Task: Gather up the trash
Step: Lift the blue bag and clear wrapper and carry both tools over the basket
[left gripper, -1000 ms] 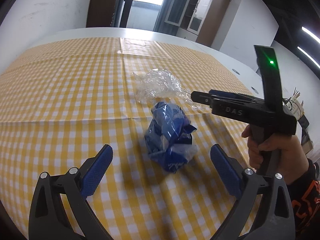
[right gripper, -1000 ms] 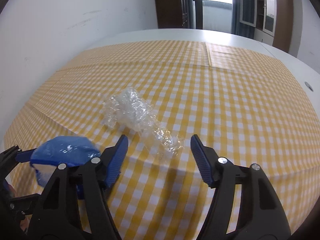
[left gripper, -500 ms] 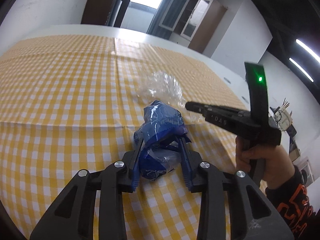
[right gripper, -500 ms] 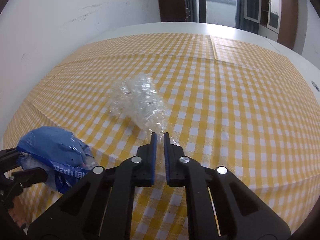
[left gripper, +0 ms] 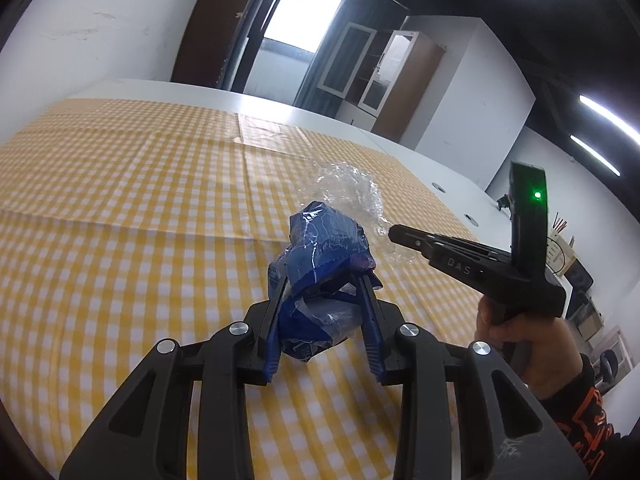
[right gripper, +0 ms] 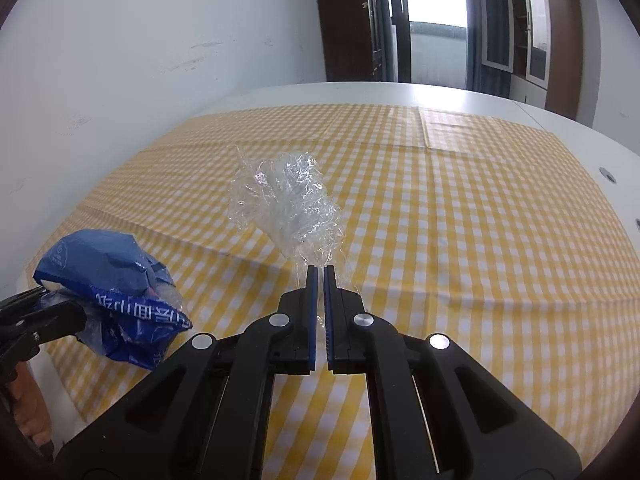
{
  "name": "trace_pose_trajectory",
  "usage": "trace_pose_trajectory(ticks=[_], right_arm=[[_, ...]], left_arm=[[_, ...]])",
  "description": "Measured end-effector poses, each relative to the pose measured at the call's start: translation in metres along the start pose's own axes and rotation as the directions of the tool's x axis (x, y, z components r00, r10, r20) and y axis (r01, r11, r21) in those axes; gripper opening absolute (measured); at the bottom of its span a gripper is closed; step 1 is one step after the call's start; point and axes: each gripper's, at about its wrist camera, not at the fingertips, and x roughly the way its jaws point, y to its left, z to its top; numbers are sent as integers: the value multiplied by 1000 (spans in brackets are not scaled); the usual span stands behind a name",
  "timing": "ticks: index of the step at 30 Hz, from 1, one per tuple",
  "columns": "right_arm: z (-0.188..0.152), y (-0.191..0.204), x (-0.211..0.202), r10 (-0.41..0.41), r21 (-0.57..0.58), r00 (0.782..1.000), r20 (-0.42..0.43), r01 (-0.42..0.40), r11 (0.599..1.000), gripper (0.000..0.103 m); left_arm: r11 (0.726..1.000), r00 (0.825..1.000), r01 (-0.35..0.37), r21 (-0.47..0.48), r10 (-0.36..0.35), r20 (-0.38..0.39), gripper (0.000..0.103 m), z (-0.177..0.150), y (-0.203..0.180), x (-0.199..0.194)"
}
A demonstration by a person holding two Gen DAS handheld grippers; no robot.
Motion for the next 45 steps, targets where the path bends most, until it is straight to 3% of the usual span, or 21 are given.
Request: trace_pose_trajectory(ticks=[9,23,29,36,41,45], right_arm=[[-57,25,-56,22,26,1000,19,-22,999,3],[-161,73,-152,63,76,994,90,-70,995,3],[-205,87,-187,55,72,995,88,-62,995,3],[-248,110,-203,66,29,997,46,-67,997,3],[-280,118,-206,74,19,997,4,-74,997,3],[-312,128,-184,71,17,995,-75,-70,997,3]], left_arm=[[1000,1000,-2,-21,3,26,32,-45,-5,-47],[997,994,-5,75,-4,109,32,-118,-37,-146],[996,997,36,85,-41,59,33,-158,-40,-172],[993,999,22,120,-26,32,33,-204,-43,-201],[991,1000,15,130,-14,-7,33,-229,-42,-199],[992,998,-4,124,12,-64,33,-249,-32,-180]])
